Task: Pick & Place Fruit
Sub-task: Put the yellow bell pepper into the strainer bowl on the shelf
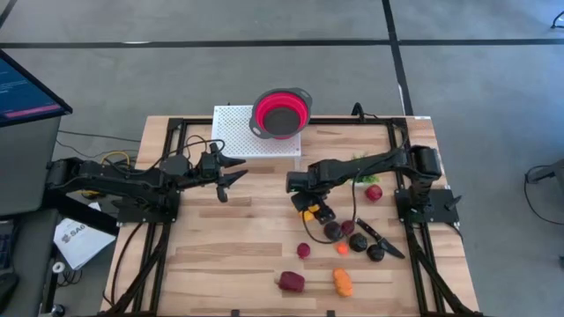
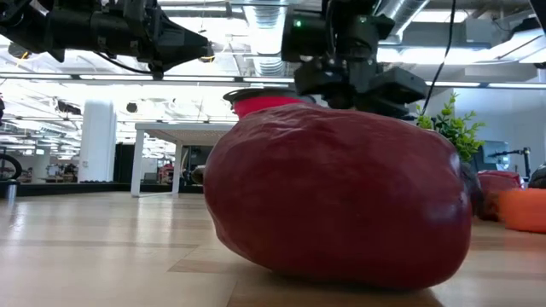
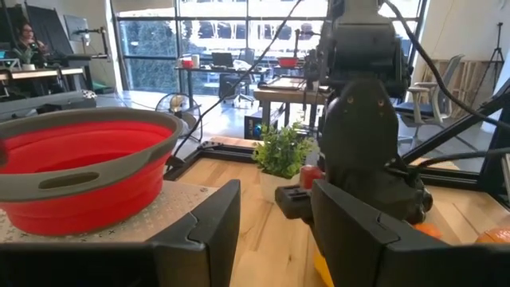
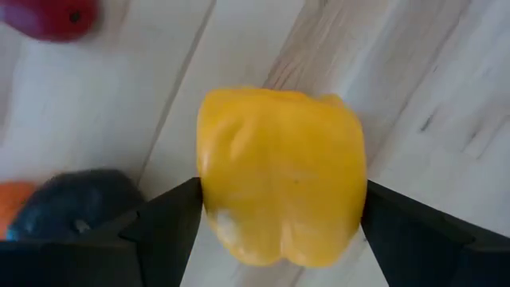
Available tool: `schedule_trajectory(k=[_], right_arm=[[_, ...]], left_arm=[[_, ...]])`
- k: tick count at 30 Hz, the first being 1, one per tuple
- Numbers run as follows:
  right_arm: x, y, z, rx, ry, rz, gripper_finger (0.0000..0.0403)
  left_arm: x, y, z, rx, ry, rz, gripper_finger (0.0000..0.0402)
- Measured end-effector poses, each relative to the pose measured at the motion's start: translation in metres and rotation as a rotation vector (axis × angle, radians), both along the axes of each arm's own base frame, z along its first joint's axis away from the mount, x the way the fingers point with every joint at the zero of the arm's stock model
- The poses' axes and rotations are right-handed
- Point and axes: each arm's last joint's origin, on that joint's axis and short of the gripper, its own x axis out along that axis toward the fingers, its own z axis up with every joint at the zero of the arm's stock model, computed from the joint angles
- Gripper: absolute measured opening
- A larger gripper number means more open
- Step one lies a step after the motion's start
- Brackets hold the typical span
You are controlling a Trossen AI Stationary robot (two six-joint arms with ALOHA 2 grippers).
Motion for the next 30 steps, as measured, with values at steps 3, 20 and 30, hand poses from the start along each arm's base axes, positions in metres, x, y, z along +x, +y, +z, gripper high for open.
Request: schedule_trajectory(k=[3, 20, 30], right_arm=[[0.003, 0.002, -0.007, 0.006, 0.013, -0.021, 0.0316], [0.018, 0.015, -0.01, -0.055, -0.137, -0.069, 0.03], [0.002, 0.001, 0.001, 0.066, -0.342, -0.314, 0.0278]], left_arm=[[0.0, 0.0, 0.0, 0.0, 0.0, 0.0, 0.015], [0.0, 0.0, 0.0, -0.004, 0.0, 0.0, 0.015], [0.0, 0.0, 0.0, -0.016, -0.003, -0.001, 0.015]])
